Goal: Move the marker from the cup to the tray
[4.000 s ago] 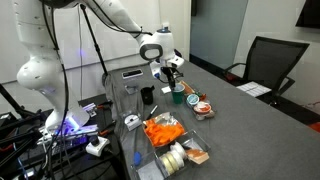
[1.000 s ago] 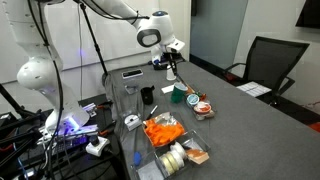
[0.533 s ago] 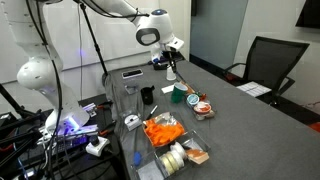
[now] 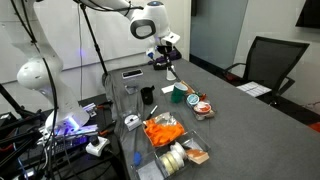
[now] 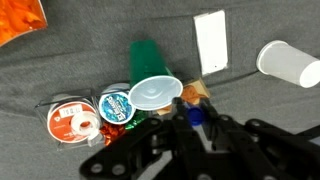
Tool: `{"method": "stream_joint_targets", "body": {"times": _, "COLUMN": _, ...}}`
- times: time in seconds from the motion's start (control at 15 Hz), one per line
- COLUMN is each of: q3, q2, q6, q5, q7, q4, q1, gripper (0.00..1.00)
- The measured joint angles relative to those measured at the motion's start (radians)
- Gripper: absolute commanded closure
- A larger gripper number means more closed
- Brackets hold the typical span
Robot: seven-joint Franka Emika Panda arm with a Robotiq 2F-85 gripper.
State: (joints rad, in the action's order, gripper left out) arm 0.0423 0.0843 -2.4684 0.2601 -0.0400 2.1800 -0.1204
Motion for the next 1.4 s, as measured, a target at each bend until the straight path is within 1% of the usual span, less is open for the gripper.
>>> {"method": "stream_joint_targets", "body": {"times": 0.2, "q3": 0.015, "q2": -0.024, "q6": 0.089, "q5": -0.087, "q7": 0.082, "q4": 0.001, "q1": 0.0, "gripper": 0.95}}
{"method": "stream_joint_targets", "body": {"times": 0.33, "q3": 0.018, "q2": -0.032, "q6": 0.13, "q5": -0.125, "q7": 0.123, "q4": 0.001, "q1": 0.0, "gripper": 0.95}}
{"method": "stream_joint_targets", "body": {"times": 0.67, "q3": 0.018, "q2": -0.038, "q6": 0.186, "q5": -0.153, "q7": 0.167, "q4": 0.001, "q1": 0.0, "gripper": 0.95}}
{"method": "stream_joint_targets", "body": {"times": 1.07, "q3": 0.018, "q2": -0.049, "q6": 0.186, "q5": -0.097, "q7": 0.152, "q4": 0.002, "q1": 0.004, "gripper": 0.95}}
{"method": "stream_joint_targets", "body": {"times": 1.27, "q3": 0.018, "q2": -0.079, "q6": 0.197, "q5": -0.02, "q7": 0.067, "q4": 0.007, "q1": 0.008, "gripper": 0.95}}
{"method": "stream_joint_targets", "body": {"times": 1.4, "q3": 0.019, "q2": -0.12, "q6": 0.234, "q5": 0.021, "q7": 0.01, "q4": 0.014, "q1": 0.009, "gripper": 0.95}}
